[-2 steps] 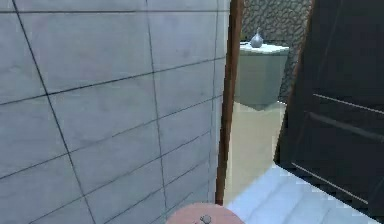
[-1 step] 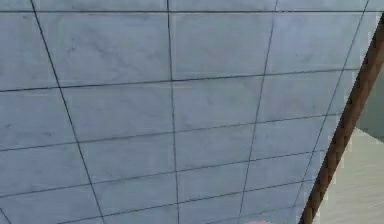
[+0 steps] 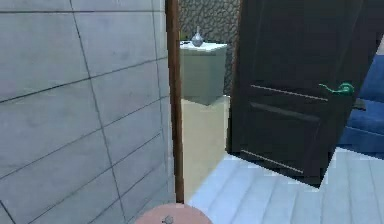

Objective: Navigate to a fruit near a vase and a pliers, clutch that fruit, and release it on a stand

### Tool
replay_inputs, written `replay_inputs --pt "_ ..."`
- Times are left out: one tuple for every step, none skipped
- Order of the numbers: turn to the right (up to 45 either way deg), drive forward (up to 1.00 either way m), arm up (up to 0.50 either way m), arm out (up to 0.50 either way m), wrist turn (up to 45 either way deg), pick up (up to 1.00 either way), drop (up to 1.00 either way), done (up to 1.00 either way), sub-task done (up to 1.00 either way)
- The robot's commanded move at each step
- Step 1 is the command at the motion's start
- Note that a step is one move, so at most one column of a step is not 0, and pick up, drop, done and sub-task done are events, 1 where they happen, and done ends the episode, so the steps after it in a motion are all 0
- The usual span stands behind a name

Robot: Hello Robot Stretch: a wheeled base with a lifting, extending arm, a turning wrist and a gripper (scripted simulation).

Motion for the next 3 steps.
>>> replay_inputs --pt "45.0 0.0 0.0 0.0 0.0 0.0 0.0 0.0 0.0" --pt "30.0 0.0 0.0 0.0 0.0 0.0 0.0 0.0 0.0" --pt "3.0 0.0 0.0 0.0 0.0 0.0 0.0 0.0 0.0"
